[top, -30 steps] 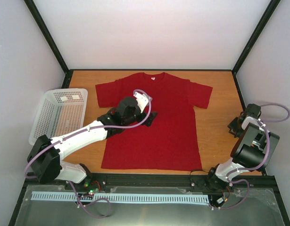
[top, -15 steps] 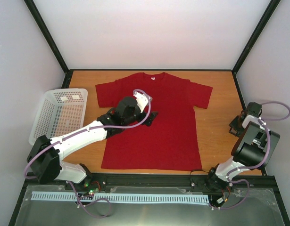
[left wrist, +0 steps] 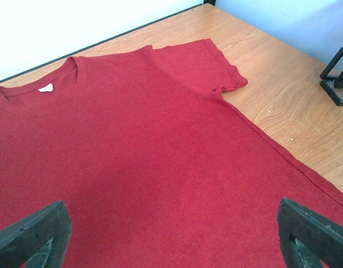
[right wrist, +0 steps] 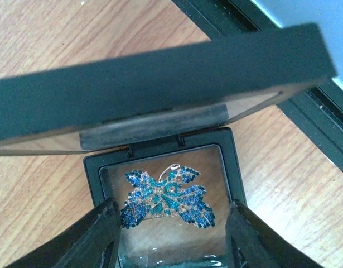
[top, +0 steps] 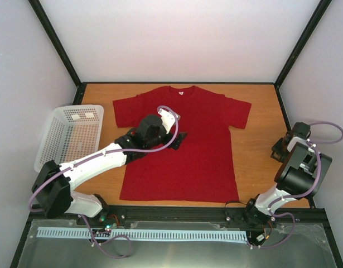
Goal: Pin the brooch onto the clothing
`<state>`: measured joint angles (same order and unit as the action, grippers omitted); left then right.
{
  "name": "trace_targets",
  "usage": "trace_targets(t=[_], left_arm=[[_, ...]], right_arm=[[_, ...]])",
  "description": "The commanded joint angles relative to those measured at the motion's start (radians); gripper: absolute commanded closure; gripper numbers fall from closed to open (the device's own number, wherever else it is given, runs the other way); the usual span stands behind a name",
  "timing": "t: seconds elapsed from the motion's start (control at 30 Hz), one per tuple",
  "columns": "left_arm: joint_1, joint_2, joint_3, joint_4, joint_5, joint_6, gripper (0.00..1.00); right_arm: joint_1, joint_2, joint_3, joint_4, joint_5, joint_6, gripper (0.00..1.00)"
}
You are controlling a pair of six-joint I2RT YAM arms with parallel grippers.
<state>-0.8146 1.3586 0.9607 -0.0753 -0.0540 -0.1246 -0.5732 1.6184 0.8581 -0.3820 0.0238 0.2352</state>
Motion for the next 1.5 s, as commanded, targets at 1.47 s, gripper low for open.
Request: trace_targets(t=[1.47], left_arm=[[-0.009,0.011,0.019,0.030,0.035,-0.015,0.00]], right_arm=[[0.059,-0.148,-0.083,0.027,-0.225,0.028,0.63]])
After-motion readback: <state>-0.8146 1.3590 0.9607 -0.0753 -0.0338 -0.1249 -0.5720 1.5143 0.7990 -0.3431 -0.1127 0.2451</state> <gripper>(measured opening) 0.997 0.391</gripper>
